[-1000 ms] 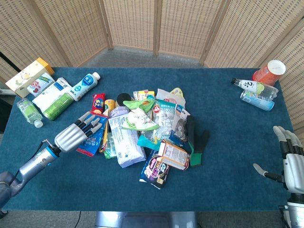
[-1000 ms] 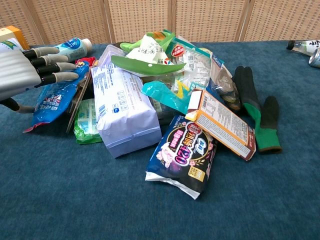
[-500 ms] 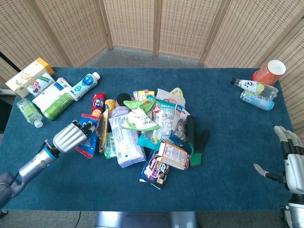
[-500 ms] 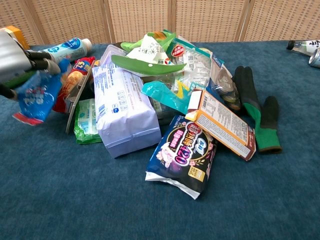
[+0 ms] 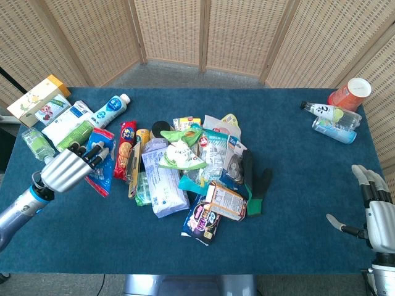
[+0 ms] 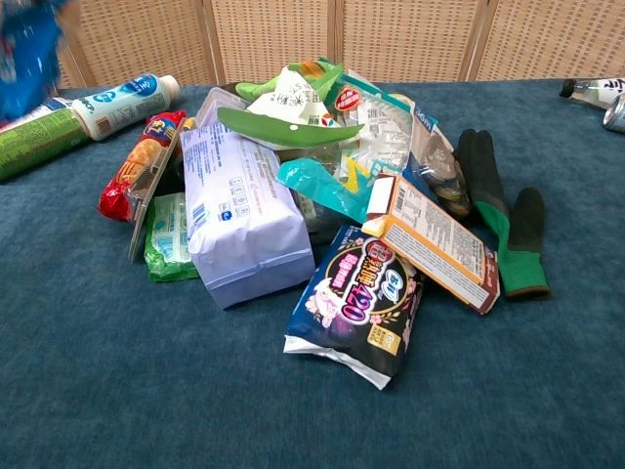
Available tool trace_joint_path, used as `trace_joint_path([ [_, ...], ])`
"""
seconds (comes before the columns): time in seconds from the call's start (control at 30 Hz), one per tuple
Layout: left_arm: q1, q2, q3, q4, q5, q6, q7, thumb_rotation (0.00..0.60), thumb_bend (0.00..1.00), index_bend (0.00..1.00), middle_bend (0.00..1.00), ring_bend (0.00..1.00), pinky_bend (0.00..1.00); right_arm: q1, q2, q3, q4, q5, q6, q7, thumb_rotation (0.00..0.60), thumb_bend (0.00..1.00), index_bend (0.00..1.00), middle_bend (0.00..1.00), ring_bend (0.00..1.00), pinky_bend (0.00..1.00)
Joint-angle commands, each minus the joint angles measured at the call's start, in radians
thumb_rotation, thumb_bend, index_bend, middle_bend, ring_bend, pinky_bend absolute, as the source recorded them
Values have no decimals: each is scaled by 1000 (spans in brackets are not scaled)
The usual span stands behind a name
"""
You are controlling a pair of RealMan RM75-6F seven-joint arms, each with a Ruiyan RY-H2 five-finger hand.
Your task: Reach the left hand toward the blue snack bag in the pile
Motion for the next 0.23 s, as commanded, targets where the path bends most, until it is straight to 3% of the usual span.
trace_joint_path([
  [0.03, -17, 113, -55, -146, -15, 25, 64, 600, 0, 957, 904, 858, 828, 0, 0, -1, -1, -2, 0, -1, 600, 0, 0, 0, 0, 0],
  [0.23, -10, 183, -80, -240, -21, 18, 101, 600, 0, 954, 897, 858, 827, -2, 1, -1, -7, -8, 5, 3, 600, 0, 0, 0, 0, 0],
])
